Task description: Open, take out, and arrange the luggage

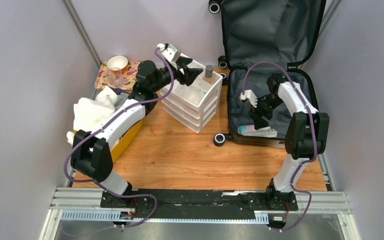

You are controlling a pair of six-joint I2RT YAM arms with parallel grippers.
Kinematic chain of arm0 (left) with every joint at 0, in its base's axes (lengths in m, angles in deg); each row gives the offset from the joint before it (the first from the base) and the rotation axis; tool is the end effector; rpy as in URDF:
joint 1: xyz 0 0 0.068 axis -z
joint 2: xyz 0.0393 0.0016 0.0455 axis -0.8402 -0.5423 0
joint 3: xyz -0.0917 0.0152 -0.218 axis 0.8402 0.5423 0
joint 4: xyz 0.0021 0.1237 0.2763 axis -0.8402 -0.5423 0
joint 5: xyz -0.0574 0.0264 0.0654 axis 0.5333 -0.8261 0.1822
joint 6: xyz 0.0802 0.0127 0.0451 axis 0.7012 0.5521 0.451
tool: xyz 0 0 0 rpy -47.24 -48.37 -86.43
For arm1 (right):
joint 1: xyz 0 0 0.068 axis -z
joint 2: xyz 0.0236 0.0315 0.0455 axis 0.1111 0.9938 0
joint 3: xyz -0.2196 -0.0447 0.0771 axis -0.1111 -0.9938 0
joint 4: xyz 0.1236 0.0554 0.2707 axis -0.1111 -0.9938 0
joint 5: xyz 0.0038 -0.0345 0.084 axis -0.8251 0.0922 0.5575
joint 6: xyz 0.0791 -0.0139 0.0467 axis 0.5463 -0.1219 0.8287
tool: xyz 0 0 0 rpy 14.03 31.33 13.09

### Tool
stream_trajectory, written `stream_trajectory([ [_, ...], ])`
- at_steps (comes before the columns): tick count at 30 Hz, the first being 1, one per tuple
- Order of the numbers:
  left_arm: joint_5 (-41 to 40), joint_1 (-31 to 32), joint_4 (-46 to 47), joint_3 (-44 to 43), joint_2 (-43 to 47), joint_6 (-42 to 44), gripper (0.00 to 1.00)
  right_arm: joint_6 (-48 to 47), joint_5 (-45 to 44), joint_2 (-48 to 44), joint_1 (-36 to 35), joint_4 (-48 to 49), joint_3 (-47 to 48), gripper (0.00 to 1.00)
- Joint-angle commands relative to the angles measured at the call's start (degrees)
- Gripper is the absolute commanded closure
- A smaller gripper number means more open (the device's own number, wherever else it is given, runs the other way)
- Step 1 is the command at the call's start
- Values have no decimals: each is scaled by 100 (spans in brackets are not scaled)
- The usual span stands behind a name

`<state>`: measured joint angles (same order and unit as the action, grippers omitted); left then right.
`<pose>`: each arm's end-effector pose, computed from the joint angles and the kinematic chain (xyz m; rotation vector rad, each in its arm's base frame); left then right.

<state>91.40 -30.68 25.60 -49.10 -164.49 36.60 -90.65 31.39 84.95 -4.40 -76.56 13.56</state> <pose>0.3941 -0.2412 0.3420 0.6443 1.3119 -0.8472 0.3682 0.0265 0.1608 -1.6441 2.2777 0.5778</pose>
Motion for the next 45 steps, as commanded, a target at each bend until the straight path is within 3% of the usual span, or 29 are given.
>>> stream_trajectory([
  [1,-155,-169,-309,-121,329,120,27,-756,-384,230,-110,365,-198,31],
  [14,-674,-380,-476,-51,470,102,27,-695,-823,669,-611,1727,-971,39],
  [16,-665,-380,-494,-77,478,163,27,-599,-937,652,-620,1772,-954,46],
  [19,-656,-415,-512,-156,452,242,27,-292,-964,512,-567,1711,-884,64],
  [20,-613,-416,-512,-183,435,277,27,-178,-921,372,-532,1588,-858,72],
  [24,-270,-416,-485,-253,443,804,28,131,-420,55,-251,763,-349,89],
  [29,-129,-398,-503,-358,478,1700,28,648,309,-182,127,-38,468,100],
  [33,388,-407,-362,-429,513,2482,29,1868,985,-131,390,-56,1292,100],
  [35,1236,-389,-450,-412,540,3228,30,3027,1583,71,452,-48,1733,100],
  [37,1470,-144,-705,-246,619,4663,32,4201,2344,316,540,-30,2296,100],
  [40,1971,164,-731,238,698,6256,33,5252,3347,476,646,92,2605,100],
  [43,2393,533,-644,546,593,7383,33,6631,4060,468,646,566,2274,100],
  [45,2630,805,-243,809,418,7791,33,8019,4326,240,620,1505,1712,100],
])
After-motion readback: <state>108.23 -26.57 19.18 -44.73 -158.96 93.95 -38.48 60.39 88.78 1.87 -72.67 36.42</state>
